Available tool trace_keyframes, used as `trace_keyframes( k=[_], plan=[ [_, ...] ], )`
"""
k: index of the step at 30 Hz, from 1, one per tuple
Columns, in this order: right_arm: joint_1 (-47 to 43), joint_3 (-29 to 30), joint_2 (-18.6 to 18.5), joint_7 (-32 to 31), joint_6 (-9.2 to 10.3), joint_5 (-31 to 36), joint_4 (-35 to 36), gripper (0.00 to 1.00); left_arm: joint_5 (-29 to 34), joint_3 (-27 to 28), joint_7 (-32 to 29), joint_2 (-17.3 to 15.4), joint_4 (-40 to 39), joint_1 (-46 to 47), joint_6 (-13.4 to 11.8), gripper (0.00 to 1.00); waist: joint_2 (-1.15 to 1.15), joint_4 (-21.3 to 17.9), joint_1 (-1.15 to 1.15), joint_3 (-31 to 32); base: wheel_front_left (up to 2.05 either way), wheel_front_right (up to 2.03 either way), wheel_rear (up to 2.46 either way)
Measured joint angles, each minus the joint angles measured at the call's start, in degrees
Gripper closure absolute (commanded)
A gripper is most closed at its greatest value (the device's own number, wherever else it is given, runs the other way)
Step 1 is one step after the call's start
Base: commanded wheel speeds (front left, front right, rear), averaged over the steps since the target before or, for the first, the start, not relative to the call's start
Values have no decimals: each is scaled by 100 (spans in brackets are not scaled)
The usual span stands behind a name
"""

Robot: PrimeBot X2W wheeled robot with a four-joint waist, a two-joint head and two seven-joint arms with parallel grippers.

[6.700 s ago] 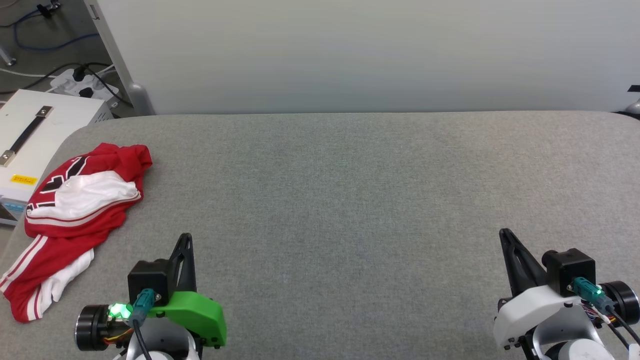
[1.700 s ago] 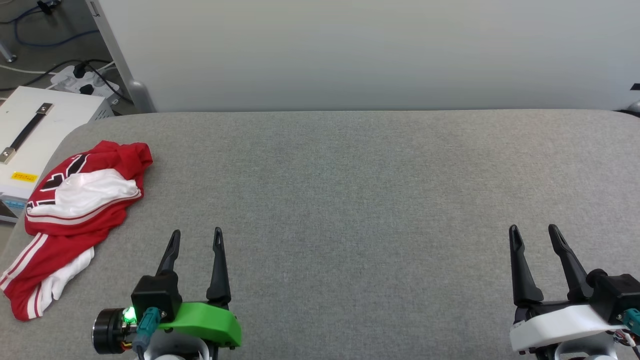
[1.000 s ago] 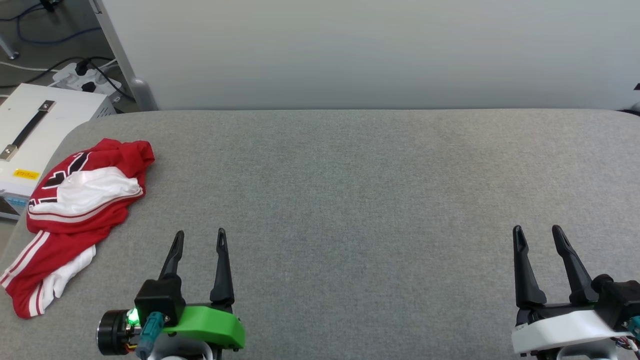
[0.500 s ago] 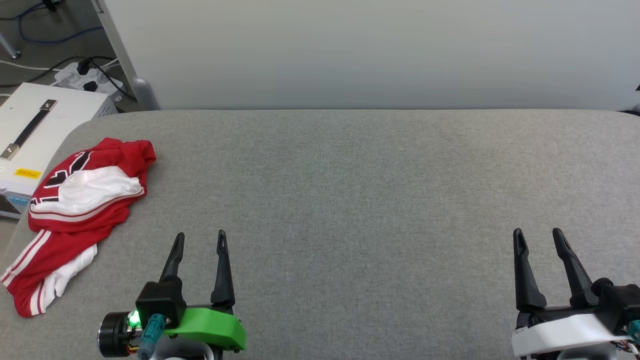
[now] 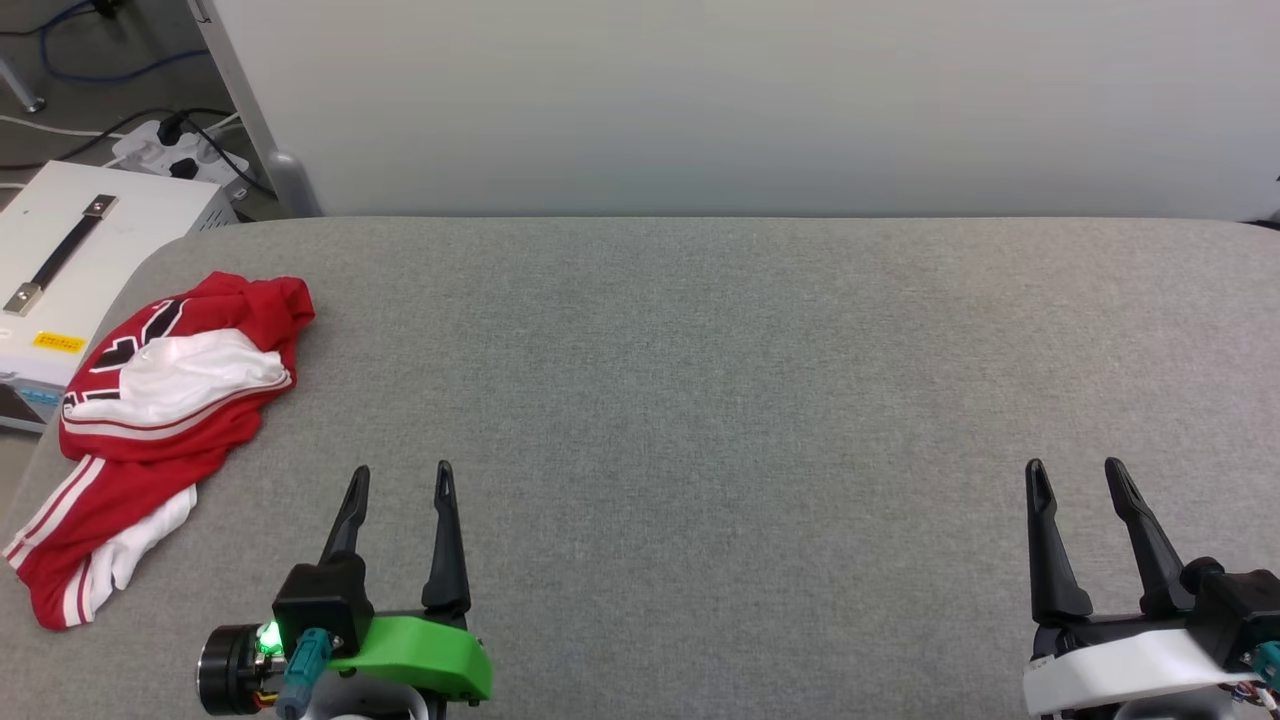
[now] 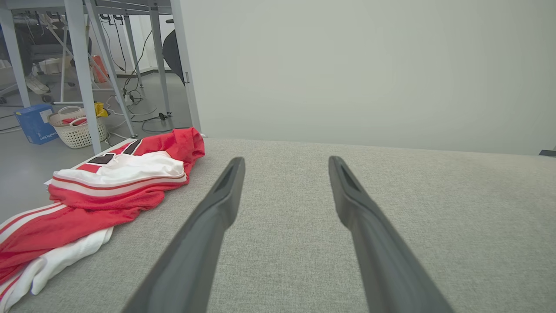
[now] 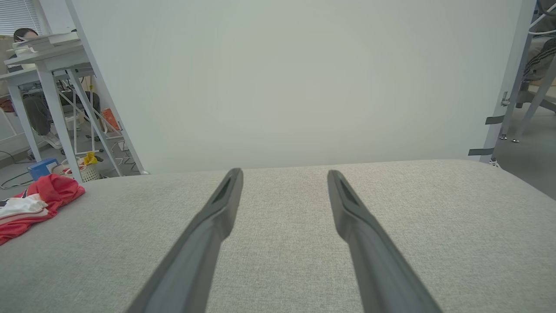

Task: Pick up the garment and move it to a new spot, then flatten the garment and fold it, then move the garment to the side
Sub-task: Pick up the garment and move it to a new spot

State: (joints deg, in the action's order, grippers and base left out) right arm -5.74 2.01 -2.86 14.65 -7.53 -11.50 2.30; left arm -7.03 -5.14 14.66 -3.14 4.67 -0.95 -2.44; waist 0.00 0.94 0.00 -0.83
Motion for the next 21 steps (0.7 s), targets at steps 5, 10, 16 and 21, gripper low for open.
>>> trace_keyframes(
  k=[5,10,16,21],
  plan=[
    [0,5,0,0,0,24,-7,0,1,3,0,0,0,7,0,0,0,67,0,-23,0,0,0],
    [-2,-11,0,1,0,78,-16,0,15,33,0,3,0,38,-7,0,0,225,0,-47,0,0,0],
    [-2,-18,1,2,0,187,-15,0,15,138,0,4,-1,112,-29,0,0,519,0,-83,0,0,0],
    [1,-5,3,7,0,252,-5,0,0,201,0,5,2,127,-37,0,0,817,0,-127,0,0,0]
  ],
)
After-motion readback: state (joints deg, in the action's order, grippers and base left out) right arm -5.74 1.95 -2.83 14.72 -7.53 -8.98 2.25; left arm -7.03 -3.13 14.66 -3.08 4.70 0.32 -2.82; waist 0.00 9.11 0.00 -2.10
